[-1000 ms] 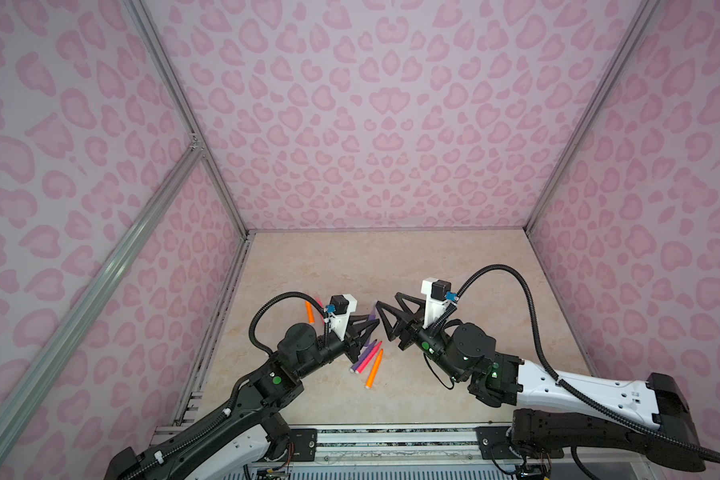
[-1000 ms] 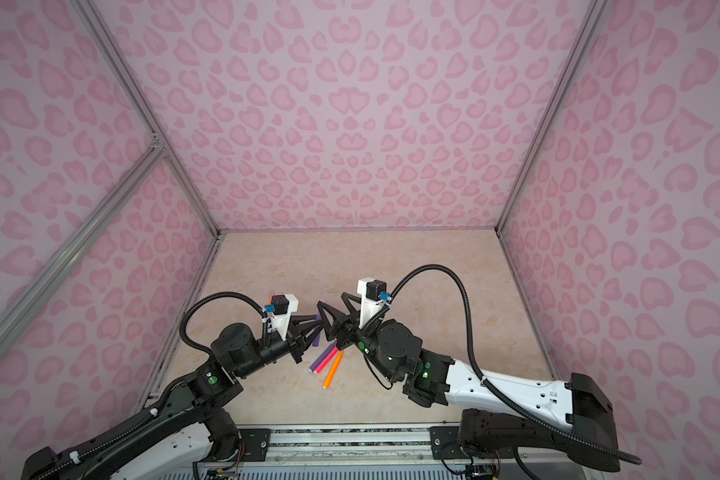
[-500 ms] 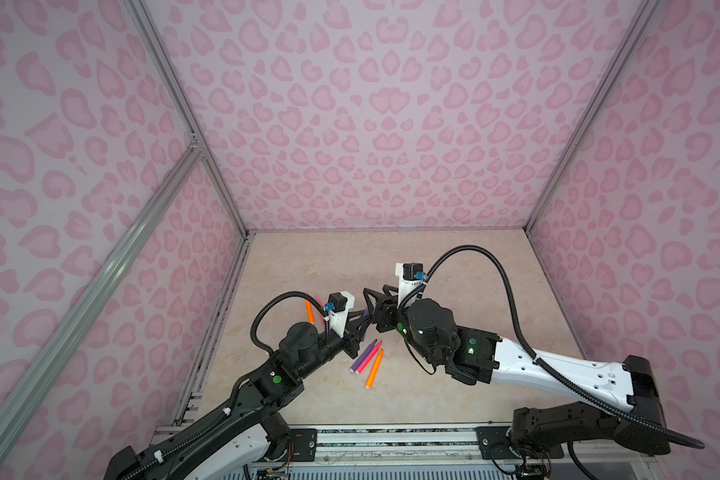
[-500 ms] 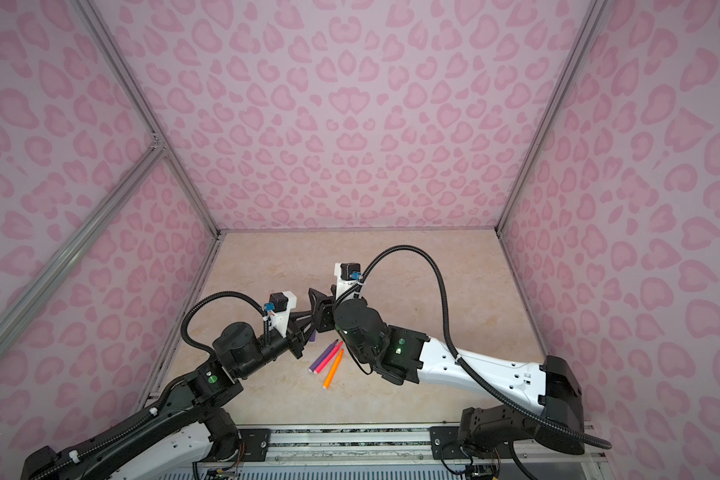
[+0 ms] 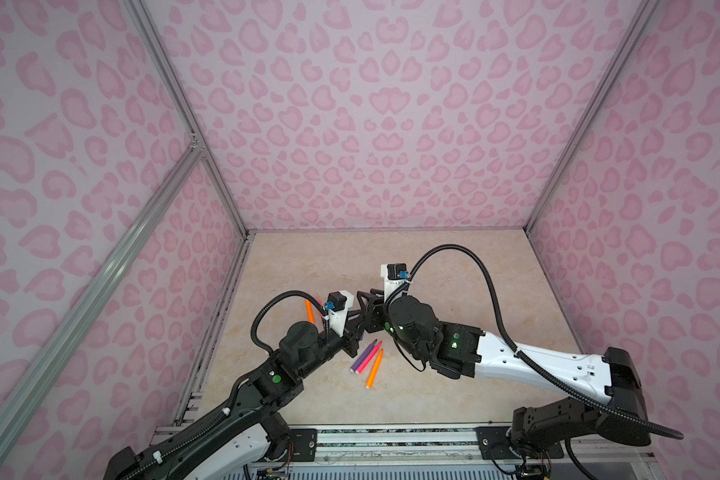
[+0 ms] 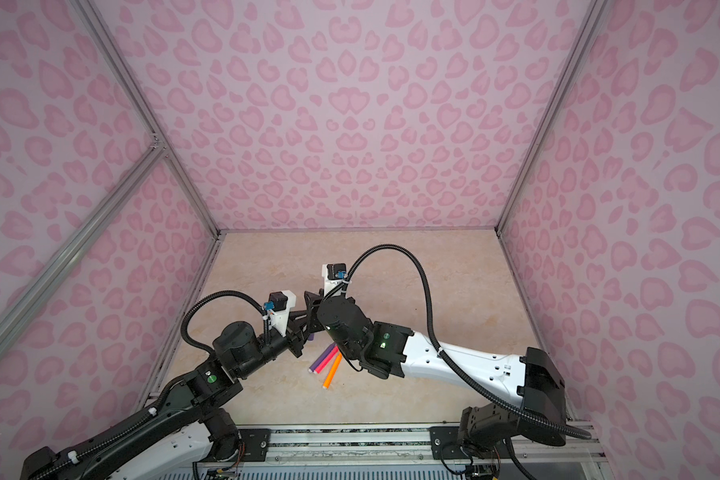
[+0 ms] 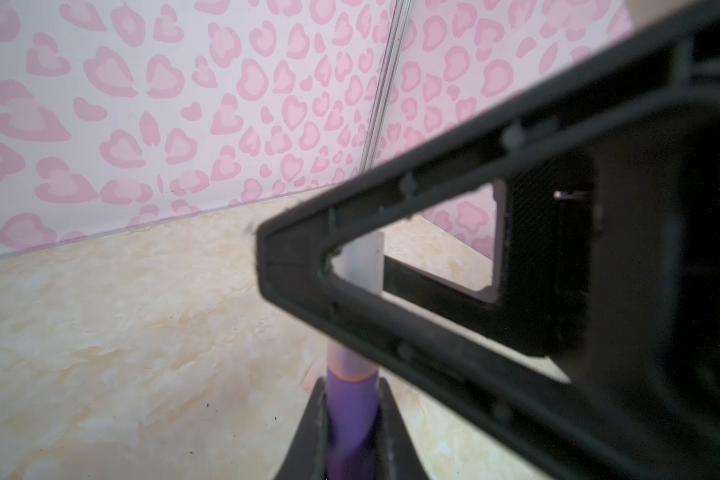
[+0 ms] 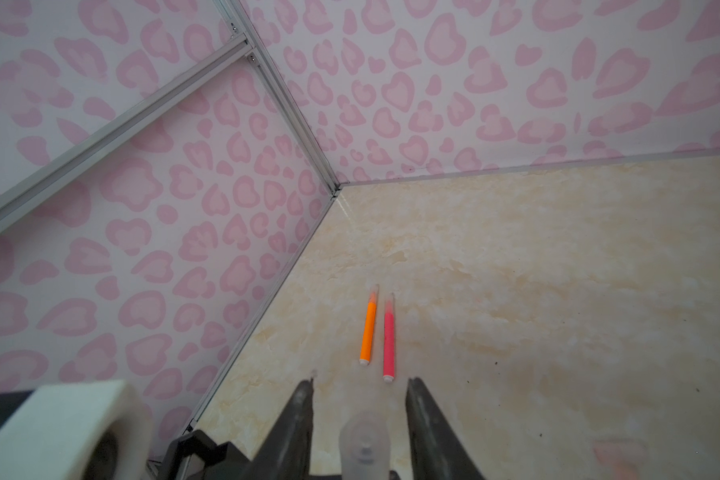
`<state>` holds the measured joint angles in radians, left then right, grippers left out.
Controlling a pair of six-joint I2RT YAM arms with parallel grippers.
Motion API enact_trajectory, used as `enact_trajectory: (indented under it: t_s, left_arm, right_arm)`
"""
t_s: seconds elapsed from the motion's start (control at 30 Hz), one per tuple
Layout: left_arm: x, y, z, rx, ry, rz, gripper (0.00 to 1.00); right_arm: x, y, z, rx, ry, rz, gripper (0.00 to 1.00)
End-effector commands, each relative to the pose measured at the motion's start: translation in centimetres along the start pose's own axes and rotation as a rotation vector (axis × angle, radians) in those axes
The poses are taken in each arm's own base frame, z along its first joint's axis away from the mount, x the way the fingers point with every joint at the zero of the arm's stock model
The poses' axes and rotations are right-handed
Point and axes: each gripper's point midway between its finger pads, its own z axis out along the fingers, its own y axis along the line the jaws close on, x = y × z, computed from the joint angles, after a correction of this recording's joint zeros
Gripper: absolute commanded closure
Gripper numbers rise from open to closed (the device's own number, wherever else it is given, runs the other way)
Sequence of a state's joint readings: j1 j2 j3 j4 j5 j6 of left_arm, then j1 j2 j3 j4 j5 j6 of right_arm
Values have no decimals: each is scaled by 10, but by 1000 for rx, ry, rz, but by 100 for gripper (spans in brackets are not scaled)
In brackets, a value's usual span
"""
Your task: Insert the pens into the pen caps
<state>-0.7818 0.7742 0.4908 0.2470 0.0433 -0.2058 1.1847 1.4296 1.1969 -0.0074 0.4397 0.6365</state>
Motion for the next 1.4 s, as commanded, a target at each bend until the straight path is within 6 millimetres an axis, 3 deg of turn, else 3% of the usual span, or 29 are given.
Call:
enact_trajectory:
  t_s: [0.0,0.17,0.33,0.67,0.9,1.2,1.37]
  left_arm:
    - [-8,0,0,-3,-25,8,96]
    - [-8,0,1,-3,-19,12,96]
    - [-8,-1,2,2,-20,11,96]
    - [-6,2,3,-13,-17,5,97]
    - [-9,2,-1,-14,-39,-13,96]
    - [-13,-22,-2,124,-41,-4,96]
    - [-15,-26,-3,145,-49,7,96]
  right_arm:
    - [1,1,3,0,6,6,63]
    - [1,1,4,-2,4,8,64]
    - [2,-2,10,-4,18,22,72]
    - [10,-2,12,-29,41,44,100]
    - [26,0,5,-85,59,21,100]
    - [50,18,-9,-249,123,-114,100]
    - [59,20,-21,-338,120,-74,100]
